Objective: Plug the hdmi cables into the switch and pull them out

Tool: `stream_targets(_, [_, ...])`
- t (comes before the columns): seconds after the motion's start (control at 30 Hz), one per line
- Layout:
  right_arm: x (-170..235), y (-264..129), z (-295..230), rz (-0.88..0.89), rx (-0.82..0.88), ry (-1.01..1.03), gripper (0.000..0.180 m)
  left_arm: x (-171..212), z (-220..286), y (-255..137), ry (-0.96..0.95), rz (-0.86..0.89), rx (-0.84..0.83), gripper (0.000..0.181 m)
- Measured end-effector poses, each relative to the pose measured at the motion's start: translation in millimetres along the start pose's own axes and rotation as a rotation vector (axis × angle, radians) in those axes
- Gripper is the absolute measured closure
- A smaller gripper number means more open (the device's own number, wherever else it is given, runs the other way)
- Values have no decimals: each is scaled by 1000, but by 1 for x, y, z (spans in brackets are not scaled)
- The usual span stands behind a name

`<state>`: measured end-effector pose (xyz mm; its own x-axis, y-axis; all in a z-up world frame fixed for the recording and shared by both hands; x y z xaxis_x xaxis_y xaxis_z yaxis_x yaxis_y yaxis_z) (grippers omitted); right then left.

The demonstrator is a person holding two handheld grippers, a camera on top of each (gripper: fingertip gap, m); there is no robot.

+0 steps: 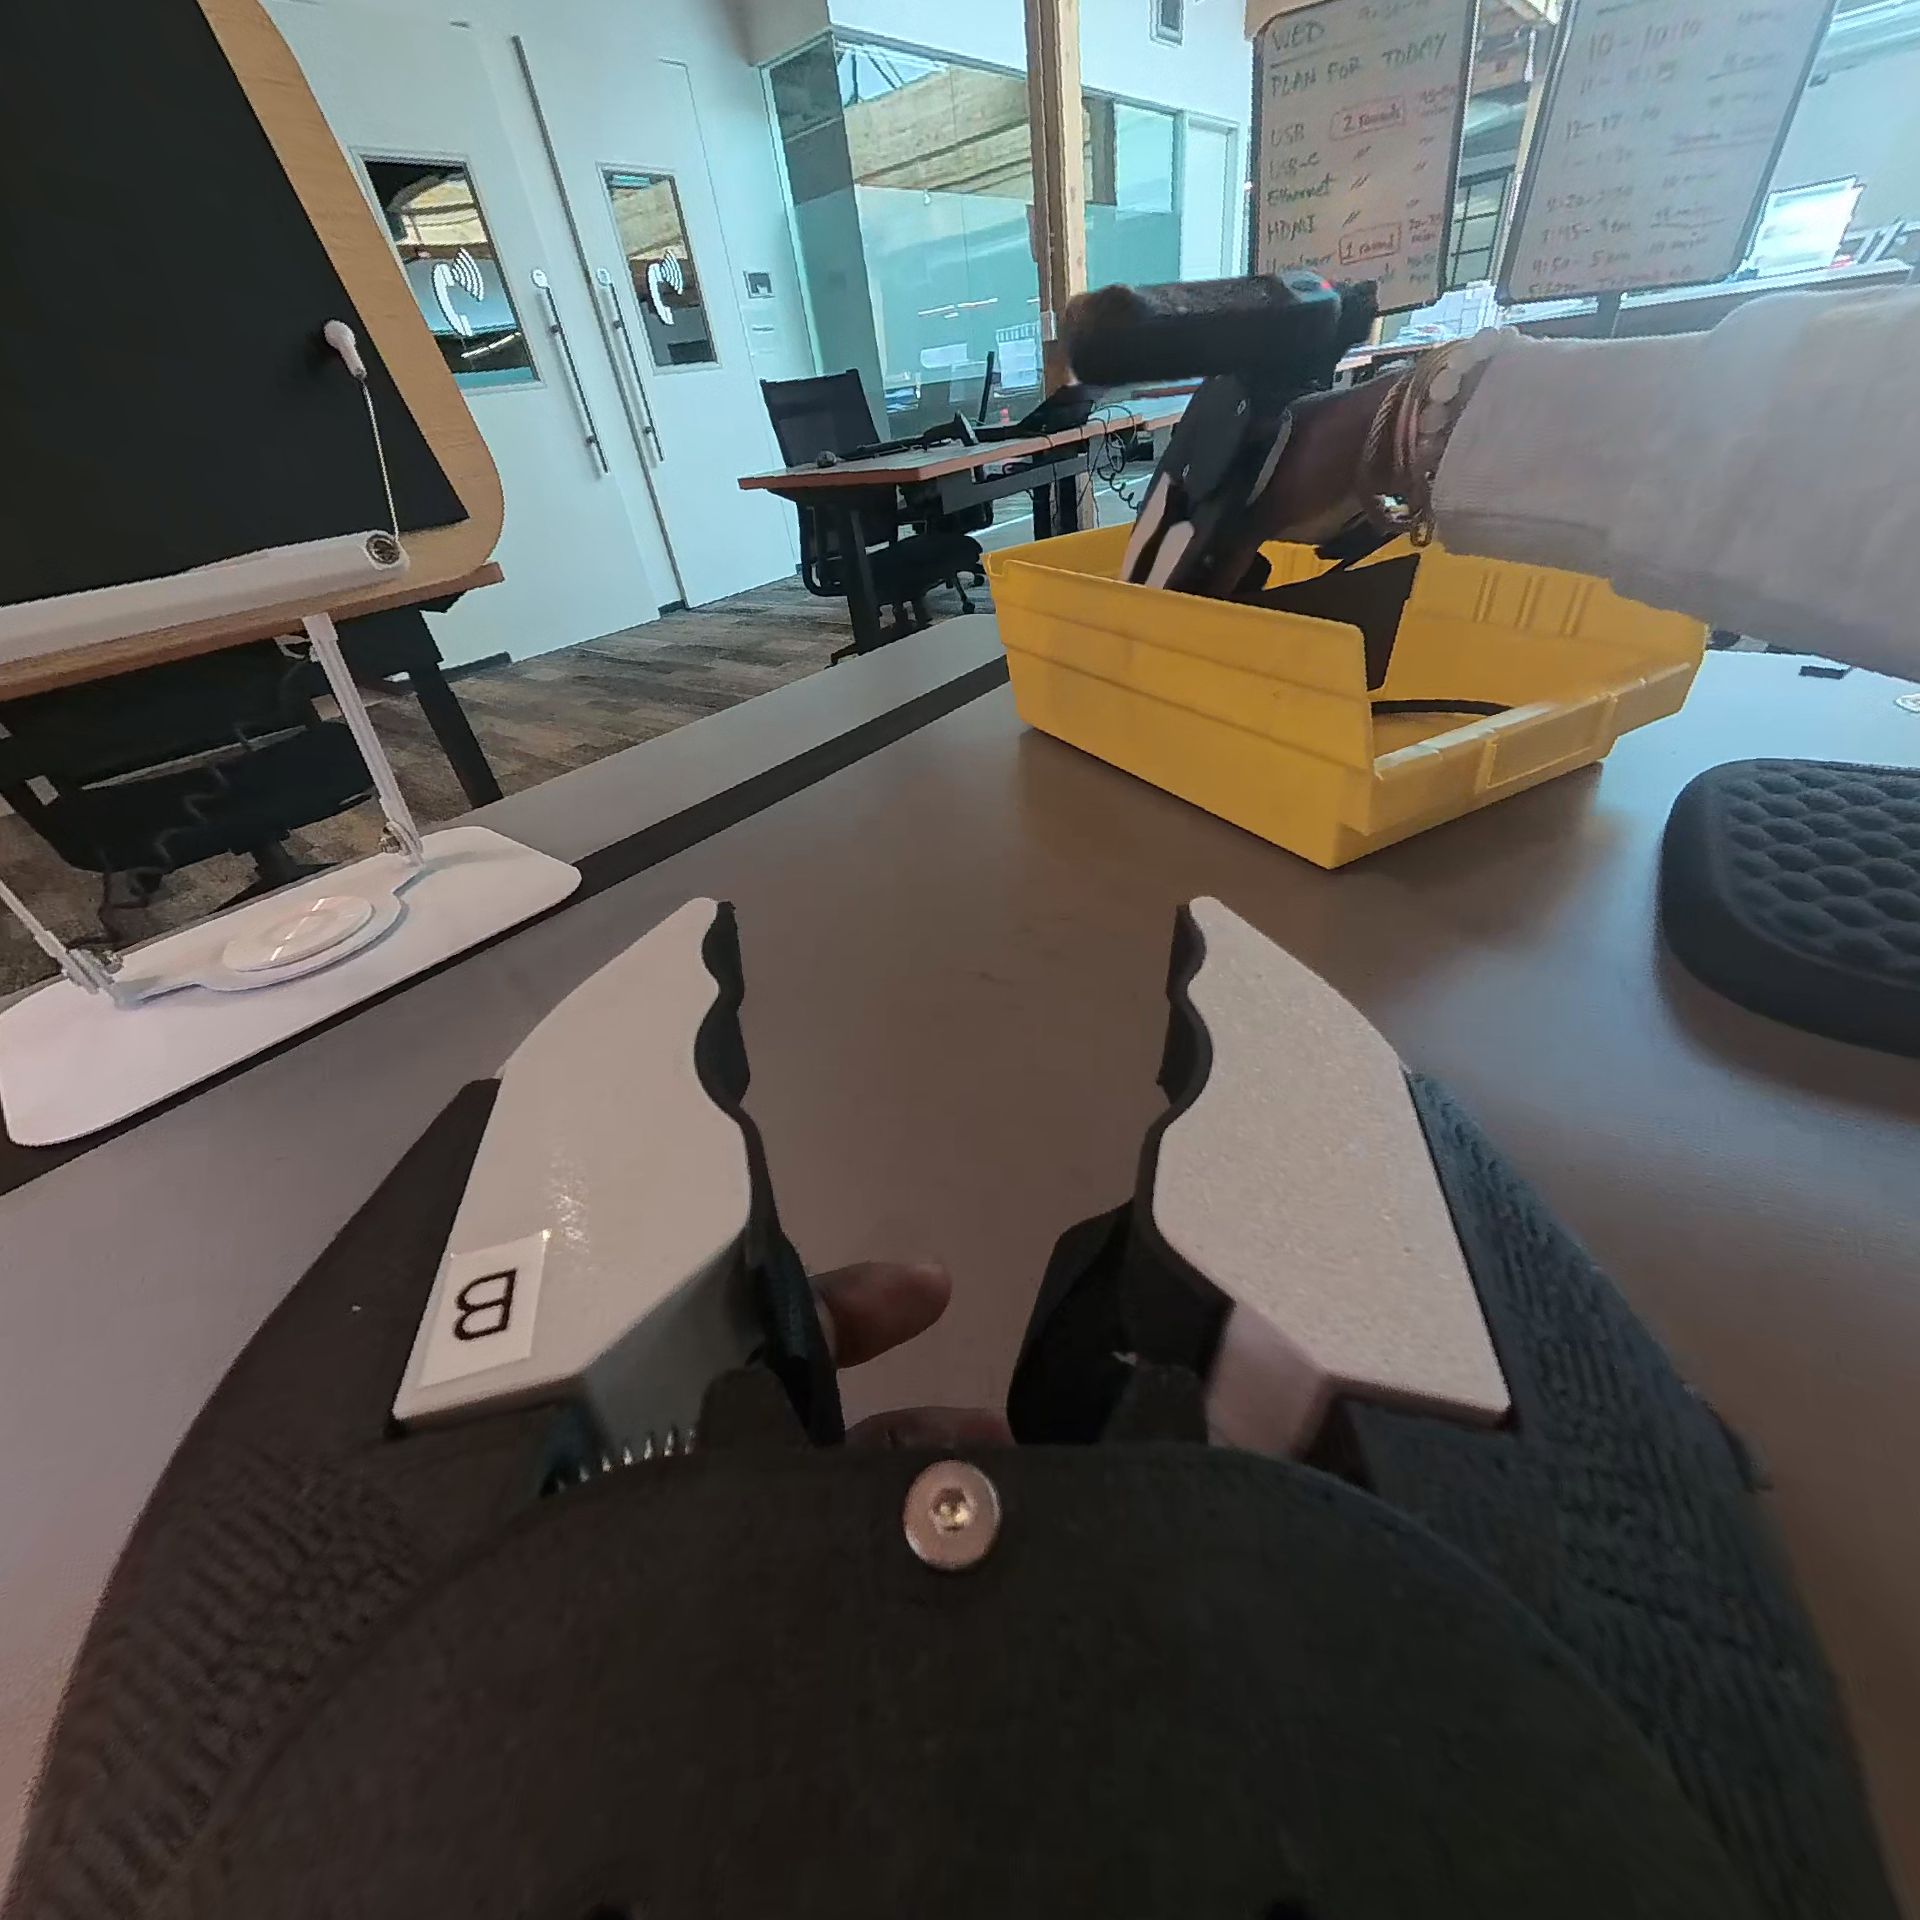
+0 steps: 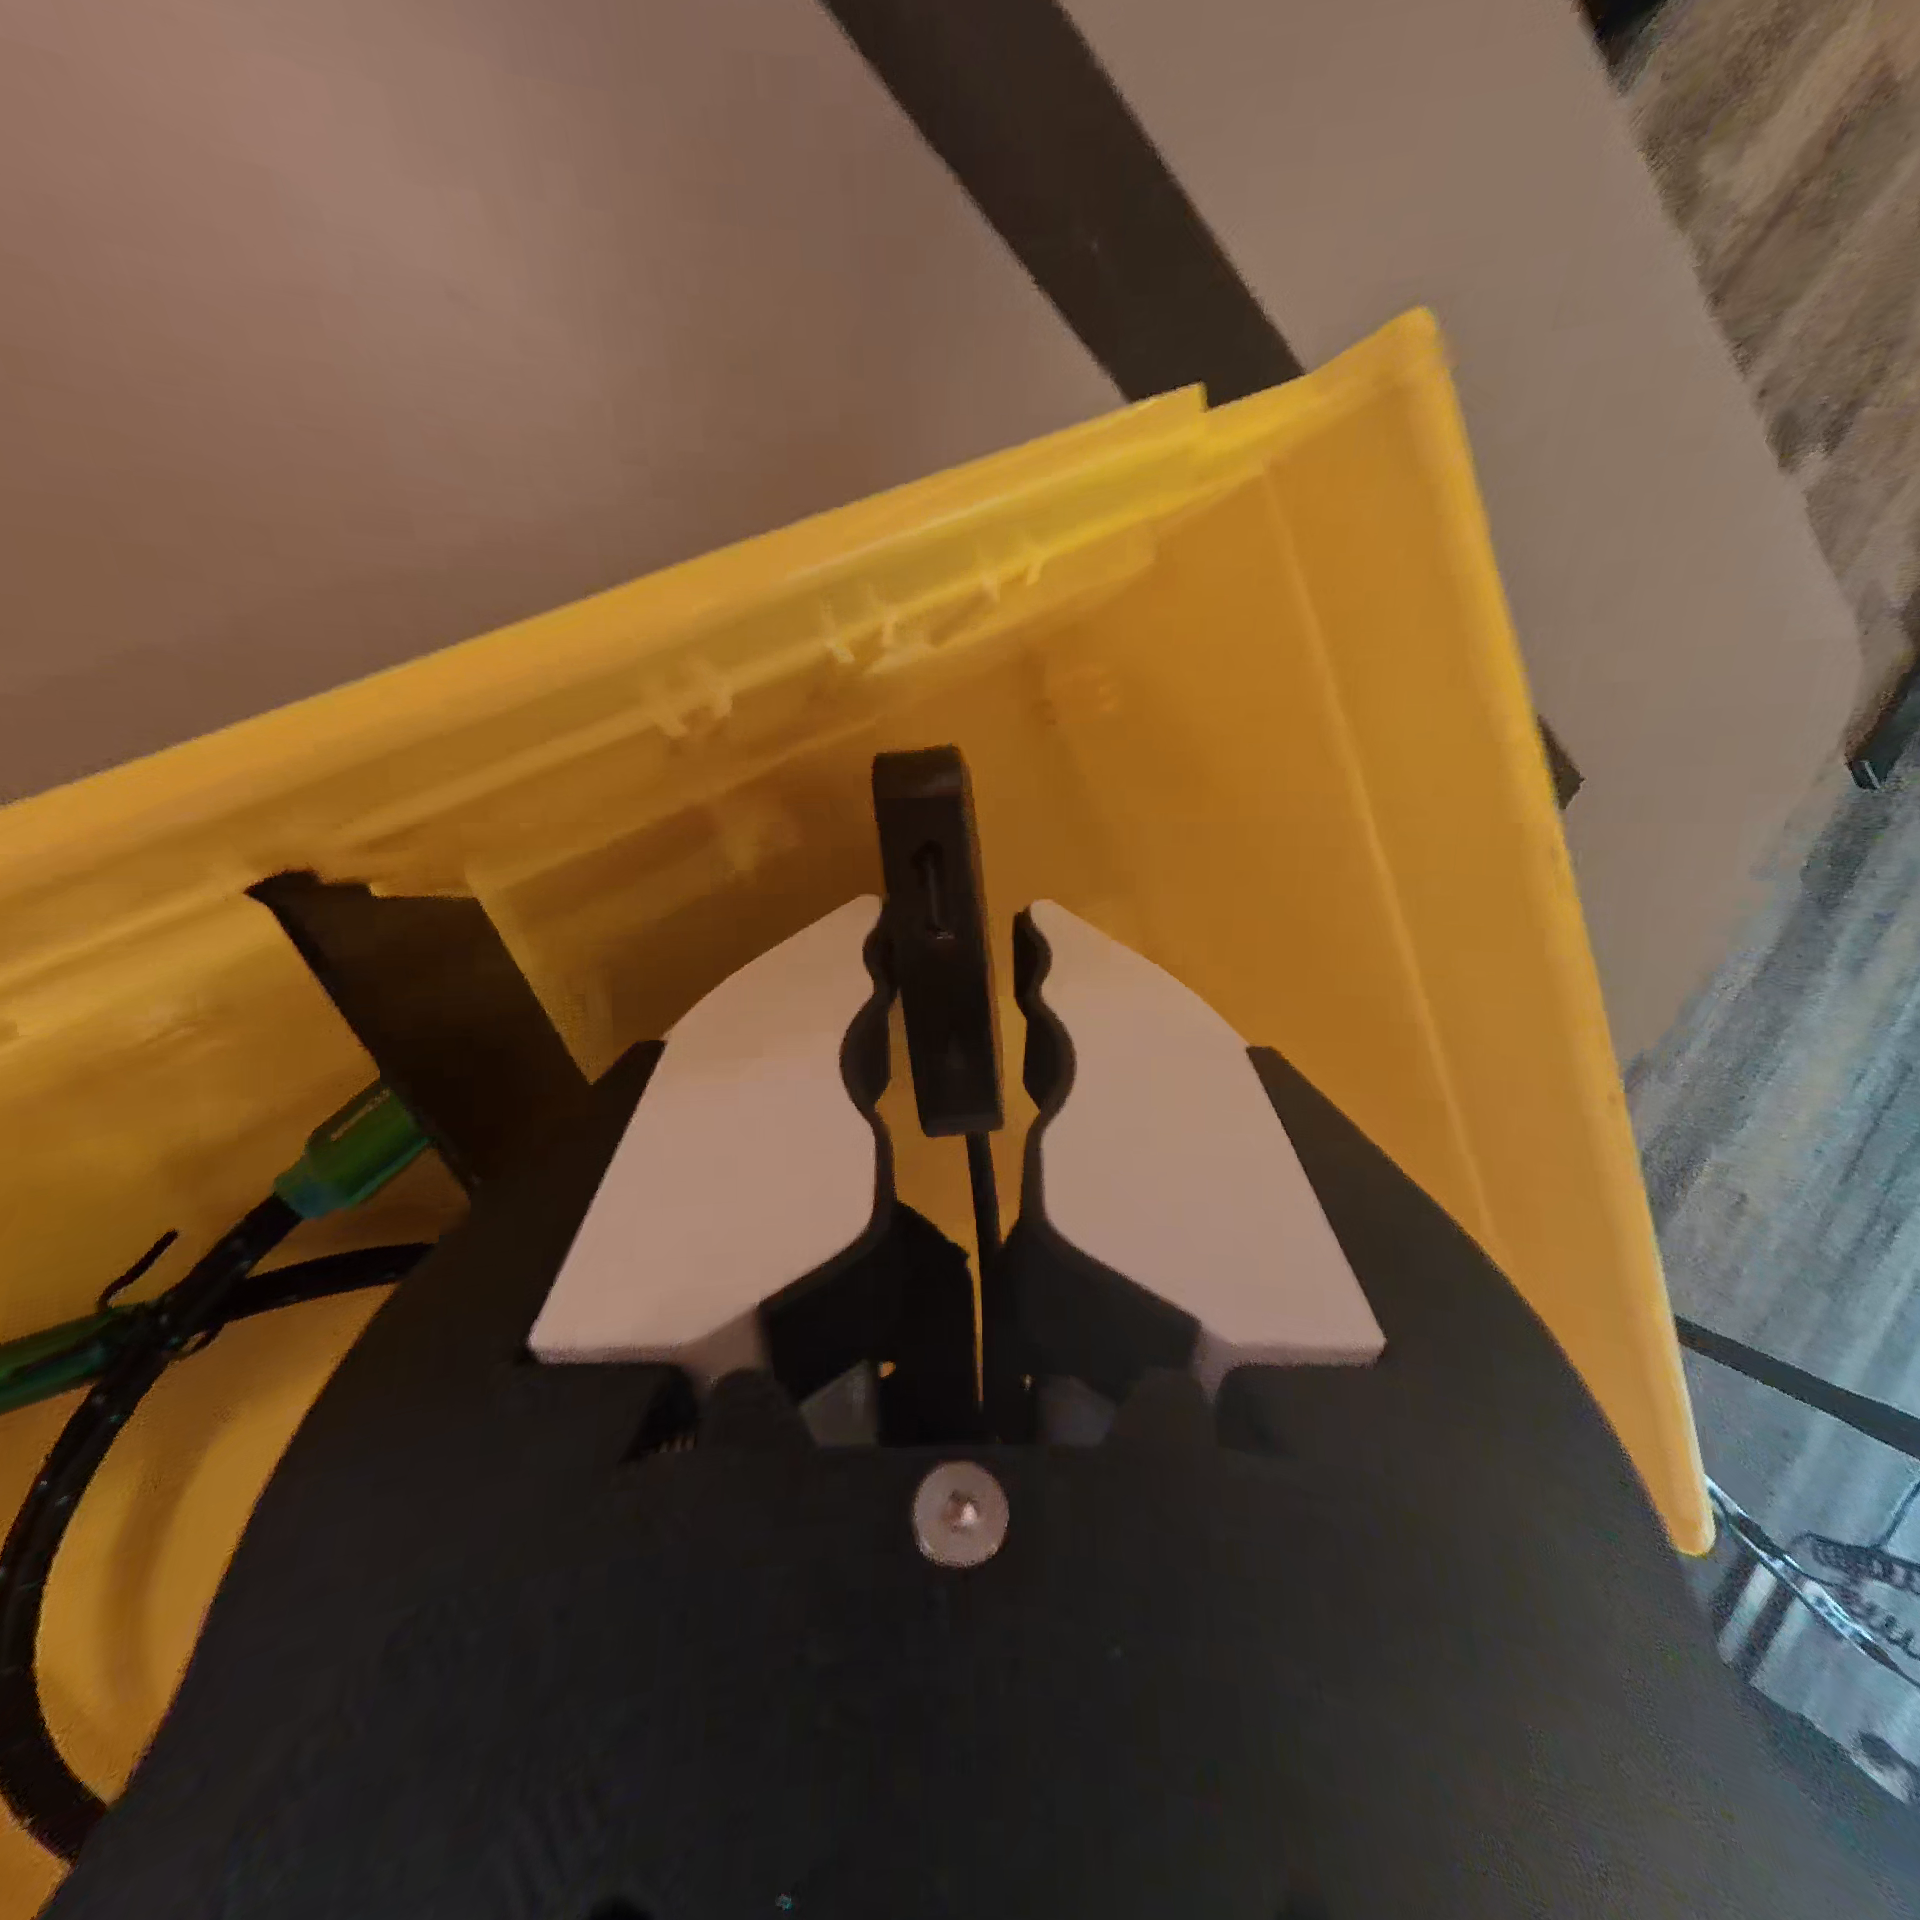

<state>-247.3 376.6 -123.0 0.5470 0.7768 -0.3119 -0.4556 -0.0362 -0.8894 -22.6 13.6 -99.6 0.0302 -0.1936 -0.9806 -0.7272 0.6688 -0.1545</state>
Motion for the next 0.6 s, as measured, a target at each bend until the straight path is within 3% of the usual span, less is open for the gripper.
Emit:
stream_targets(0.2, [-5,-29,10,153,60,65,143,0,0,0,3,-4,0,103])
stream_targets(0.37, [-11,-86,15,383,194,128,141,1,0,0,9,-10,-4,103])
stream_targets(0.6, [1,-175,-37,932,188,288,139,2,0,0,20,-18,-10,103])
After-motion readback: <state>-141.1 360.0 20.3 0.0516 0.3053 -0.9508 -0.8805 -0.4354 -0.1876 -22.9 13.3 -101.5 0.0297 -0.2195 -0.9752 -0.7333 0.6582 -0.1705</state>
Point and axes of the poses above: each gripper's, where its closed fingertips meet, y out along the fingers, x out of its underside, z = x × y across the jaws, the point moved 6 cm from there along -y, back along the fingers, and after that the axes turned 7 degrees about -z, right-handed, at the moved point
